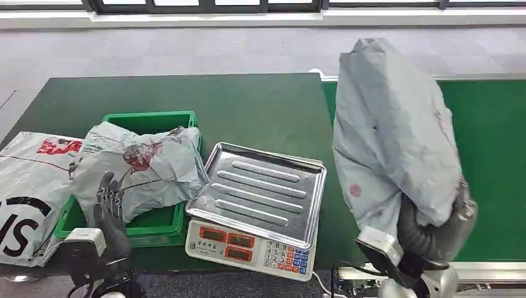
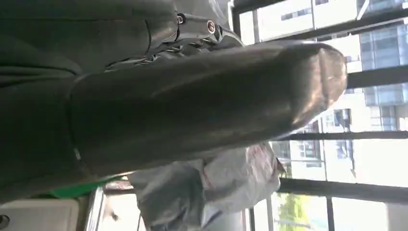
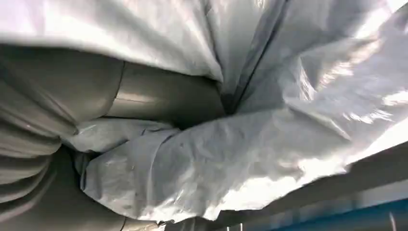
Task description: Moved the parcel from conveyor to table for the left to box.
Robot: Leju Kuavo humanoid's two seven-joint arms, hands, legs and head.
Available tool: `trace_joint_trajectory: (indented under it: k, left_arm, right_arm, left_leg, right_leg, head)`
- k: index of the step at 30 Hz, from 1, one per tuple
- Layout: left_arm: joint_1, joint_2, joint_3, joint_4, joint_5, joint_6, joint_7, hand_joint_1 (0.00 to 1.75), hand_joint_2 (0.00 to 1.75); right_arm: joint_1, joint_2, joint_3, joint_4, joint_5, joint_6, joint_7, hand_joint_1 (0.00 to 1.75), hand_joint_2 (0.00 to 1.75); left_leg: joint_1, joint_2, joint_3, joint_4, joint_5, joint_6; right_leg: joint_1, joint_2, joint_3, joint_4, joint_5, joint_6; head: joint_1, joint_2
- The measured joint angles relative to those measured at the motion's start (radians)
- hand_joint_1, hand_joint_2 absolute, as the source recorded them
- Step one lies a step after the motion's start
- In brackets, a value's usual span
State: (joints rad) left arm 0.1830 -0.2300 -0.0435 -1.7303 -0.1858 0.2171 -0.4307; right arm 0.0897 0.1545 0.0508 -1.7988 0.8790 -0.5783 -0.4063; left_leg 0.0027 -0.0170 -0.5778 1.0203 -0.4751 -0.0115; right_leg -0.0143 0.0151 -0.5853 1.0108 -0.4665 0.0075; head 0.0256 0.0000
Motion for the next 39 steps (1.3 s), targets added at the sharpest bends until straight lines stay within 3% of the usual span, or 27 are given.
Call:
trace_joint_trajectory:
  k: [10,13,16,22,37,38,39]
  left_arm:
    - [-0.008,0.003,-0.014,0.030,0.002,0.000,0.001,0.00,0.00]
    - [-0.015,0.004,-0.016,0.037,0.002,-0.016,0.006,0.00,0.00]
    - [-0.053,0.006,-0.033,0.067,0.002,-0.034,0.017,0.00,0.00]
    - [-0.130,0.013,-0.048,0.141,0.028,0.016,0.001,0.00,0.00]
    - [-0.140,0.017,-0.053,0.170,0.056,0.052,-0.026,0.00,0.00]
    - [-0.141,0.018,-0.053,0.172,0.058,0.052,-0.028,0.00,0.00]
    - [-0.142,0.018,-0.053,0.175,0.059,0.052,-0.030,0.00,0.00]
  right_arm:
    - [-0.091,-0.007,0.049,0.164,0.006,-0.003,0.013,1.75,1.75]
    - [-0.121,-0.008,0.057,0.200,0.000,0.078,0.048,1.75,1.75]
    - [-0.211,0.003,0.077,0.356,0.008,0.140,0.079,1.75,1.75]
    - [-0.301,0.059,0.153,0.676,-0.075,0.125,-0.009,1.75,1.75]
    - [-0.396,0.087,0.218,0.928,-0.103,0.172,-0.003,1.75,1.75]
    - [-0.401,0.087,0.218,0.941,-0.104,0.173,-0.012,0.47,1.75]
    - [-0.406,0.087,0.218,0.952,-0.104,0.174,-0.018,0.00,1.75]
  left_leg:
    - [0.000,-0.006,-0.002,0.000,0.004,-0.001]
    - [0.000,-0.005,-0.003,0.000,0.003,-0.001]
    - [0.000,-0.002,-0.003,0.000,0.004,-0.001]
    - [0.001,-0.003,-0.003,0.000,0.008,-0.002]
    - [0.001,-0.004,-0.006,0.000,0.008,-0.002]
    - [0.001,-0.004,-0.006,0.000,0.008,-0.002]
    - [0.001,-0.004,-0.006,0.000,0.008,-0.002]
  right_leg:
    - [0.000,-0.002,-0.003,0.000,0.002,0.002]
    - [0.000,-0.002,-0.004,0.000,0.002,0.001]
    - [0.000,0.000,-0.005,0.000,0.004,0.000]
    - [0.001,-0.001,-0.006,0.001,0.006,-0.001]
    - [0.001,-0.001,-0.008,0.001,0.006,-0.001]
    - [0.001,-0.001,-0.008,0.001,0.006,-0.001]
    - [0.001,-0.001,-0.008,0.001,0.006,-0.001]
  head:
    - [0.000,0.000]
    - [0.000,0.000]
    - [0.000,0.000]
    - [0.000,0.000]
    - [0.000,0.000]
    - [0.000,0.000]
    - [0.000,0.000]
